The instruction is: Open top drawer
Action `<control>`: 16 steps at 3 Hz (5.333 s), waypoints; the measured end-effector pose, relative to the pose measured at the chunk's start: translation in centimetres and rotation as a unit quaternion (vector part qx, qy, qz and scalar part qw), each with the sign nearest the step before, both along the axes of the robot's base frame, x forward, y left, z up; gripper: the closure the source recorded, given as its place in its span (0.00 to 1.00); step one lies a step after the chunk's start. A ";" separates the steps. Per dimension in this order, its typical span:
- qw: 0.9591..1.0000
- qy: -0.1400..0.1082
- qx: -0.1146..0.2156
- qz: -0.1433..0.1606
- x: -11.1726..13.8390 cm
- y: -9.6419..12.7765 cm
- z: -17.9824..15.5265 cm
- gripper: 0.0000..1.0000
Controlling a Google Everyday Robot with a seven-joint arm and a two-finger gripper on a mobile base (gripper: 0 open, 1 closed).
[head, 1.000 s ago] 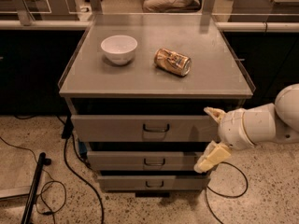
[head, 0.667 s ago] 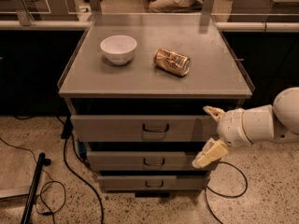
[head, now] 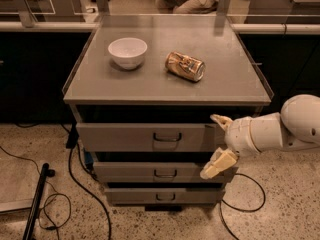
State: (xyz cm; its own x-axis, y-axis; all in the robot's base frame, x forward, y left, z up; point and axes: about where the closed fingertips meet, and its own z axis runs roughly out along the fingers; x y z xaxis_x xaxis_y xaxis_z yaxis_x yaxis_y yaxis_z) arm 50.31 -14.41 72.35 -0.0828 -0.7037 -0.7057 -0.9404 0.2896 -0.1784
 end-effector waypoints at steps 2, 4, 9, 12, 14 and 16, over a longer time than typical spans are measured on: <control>1.000 0.022 0.012 -0.003 2.7 0.3 -5.0 0.00; 1.000 0.014 0.020 -0.004 4.5 0.9 -5.6 0.00; 1.000 0.014 0.020 -0.004 4.6 0.8 -3.9 1.00; 0.999 0.030 0.020 -0.020 0.6 -0.5 -4.0 1.00; 0.999 0.030 0.020 -0.020 0.6 -0.5 -4.0 0.58; 0.999 0.030 0.020 -0.020 0.6 -0.5 -4.0 0.37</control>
Offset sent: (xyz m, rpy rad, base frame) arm 0.0361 -0.0015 -0.0695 0.0285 0.0609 -0.0194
